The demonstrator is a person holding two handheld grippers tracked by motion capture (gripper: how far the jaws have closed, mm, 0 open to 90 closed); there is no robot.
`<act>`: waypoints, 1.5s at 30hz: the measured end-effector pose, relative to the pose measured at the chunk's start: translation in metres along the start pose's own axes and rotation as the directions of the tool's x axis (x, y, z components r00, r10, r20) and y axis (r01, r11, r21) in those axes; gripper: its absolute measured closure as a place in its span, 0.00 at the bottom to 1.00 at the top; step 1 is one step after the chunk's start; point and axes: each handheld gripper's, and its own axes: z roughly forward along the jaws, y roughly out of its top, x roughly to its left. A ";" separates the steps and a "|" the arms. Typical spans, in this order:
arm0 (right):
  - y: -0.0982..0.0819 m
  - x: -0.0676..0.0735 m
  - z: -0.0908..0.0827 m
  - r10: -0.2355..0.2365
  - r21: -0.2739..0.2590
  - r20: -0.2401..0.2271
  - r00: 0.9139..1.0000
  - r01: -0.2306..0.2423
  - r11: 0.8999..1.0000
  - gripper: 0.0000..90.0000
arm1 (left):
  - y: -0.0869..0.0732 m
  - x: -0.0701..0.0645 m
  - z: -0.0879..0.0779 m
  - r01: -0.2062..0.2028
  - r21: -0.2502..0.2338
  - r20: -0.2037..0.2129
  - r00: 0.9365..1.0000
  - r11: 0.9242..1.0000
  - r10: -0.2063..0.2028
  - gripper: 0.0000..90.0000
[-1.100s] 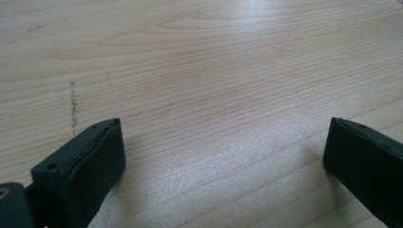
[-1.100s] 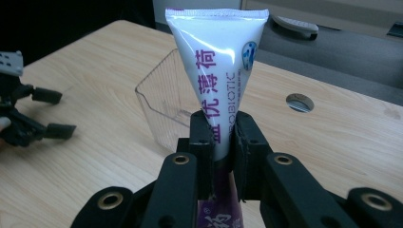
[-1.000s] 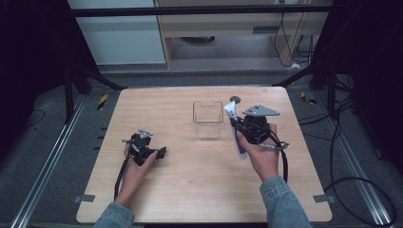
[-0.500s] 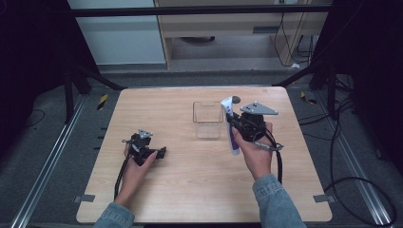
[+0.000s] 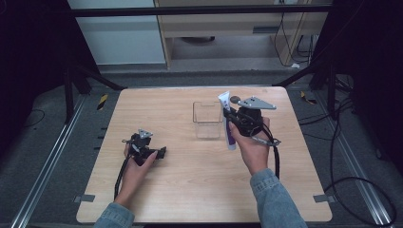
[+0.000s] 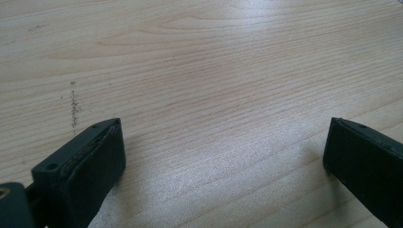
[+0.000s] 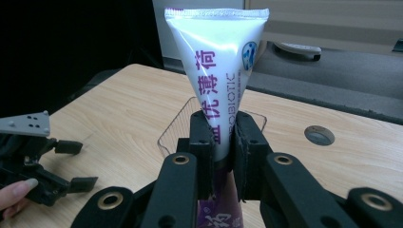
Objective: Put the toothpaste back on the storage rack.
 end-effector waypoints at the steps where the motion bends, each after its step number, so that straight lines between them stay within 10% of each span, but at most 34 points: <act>1: 0.001 0.001 0.000 0.000 -0.005 -0.001 1.000 0.000 1.000 0.89 | 0.000 0.000 0.000 0.000 0.000 0.000 1.000 1.000 0.000 0.00; 31: 0.061 0.010 0.017 0.027 -0.114 -0.010 1.000 -0.028 0.993 0.89 | 0.000 0.000 0.000 0.001 -0.003 0.001 1.000 1.000 -0.001 0.00; 45: 0.067 0.004 0.047 0.050 -0.166 0.060 0.997 -0.039 0.985 0.89 | 0.000 0.000 0.000 0.001 -0.003 0.001 1.000 1.000 -0.001 0.00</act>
